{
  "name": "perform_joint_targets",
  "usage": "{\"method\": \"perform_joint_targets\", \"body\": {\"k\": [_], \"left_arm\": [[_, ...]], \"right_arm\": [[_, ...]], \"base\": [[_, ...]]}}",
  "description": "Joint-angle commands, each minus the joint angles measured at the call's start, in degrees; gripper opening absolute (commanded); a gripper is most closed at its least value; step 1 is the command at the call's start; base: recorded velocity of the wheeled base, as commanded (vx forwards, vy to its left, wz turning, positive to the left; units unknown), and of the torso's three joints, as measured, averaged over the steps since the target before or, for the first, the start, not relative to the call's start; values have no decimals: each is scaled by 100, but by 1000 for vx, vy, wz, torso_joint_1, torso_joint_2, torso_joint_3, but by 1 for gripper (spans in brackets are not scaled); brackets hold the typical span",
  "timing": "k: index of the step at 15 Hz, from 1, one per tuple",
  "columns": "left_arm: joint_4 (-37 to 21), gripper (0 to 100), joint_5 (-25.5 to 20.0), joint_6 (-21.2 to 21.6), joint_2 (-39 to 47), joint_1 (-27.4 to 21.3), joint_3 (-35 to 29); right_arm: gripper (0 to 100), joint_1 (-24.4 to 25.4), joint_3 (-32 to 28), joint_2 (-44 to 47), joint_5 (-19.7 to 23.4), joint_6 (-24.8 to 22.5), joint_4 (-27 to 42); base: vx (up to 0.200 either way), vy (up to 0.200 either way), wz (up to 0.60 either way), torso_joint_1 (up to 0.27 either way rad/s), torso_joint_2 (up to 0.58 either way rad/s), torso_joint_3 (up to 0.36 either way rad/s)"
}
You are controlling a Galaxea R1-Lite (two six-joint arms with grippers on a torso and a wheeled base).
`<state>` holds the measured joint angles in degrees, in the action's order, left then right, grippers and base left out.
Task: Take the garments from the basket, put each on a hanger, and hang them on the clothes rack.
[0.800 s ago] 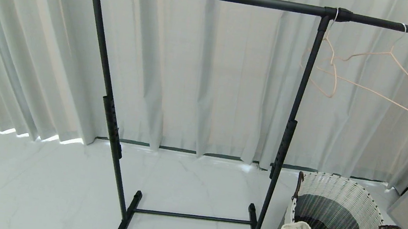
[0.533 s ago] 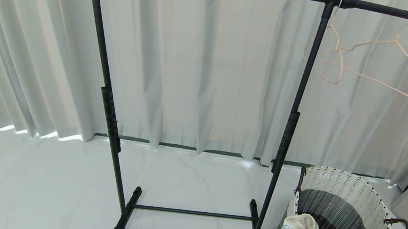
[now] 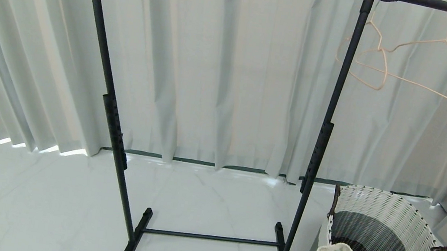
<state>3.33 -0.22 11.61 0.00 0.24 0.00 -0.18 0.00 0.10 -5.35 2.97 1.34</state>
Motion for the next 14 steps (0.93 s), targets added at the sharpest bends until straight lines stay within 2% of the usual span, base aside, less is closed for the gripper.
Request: {"method": "perform_joint_targets", "body": {"k": [1,4,7,13,14], "left_arm": [[1,100,-13,0,0,2,0],[-8,100,-453,0,0,2,0],[-25,100,-453,-132,0,2,0],[-25,100,-453,-132,0,2,0],[-25,100,-453,-132,0,2,0]], "right_arm": [[100,1,0,-1,-1,1,-2],[100,9,0,-1,17,-7,-2],[100,9,0,8,17,-7,-2],[100,9,-18,-1,69,-69,-29],[100,71,-360,192,219,-25,-11]], "base": [[200,0,0,-2,2,7],[0,0,0,0,0,0],[0,0,0,0,0,0],[0,0,0,0,0,0],[0,0,0,0,0,0]]}}
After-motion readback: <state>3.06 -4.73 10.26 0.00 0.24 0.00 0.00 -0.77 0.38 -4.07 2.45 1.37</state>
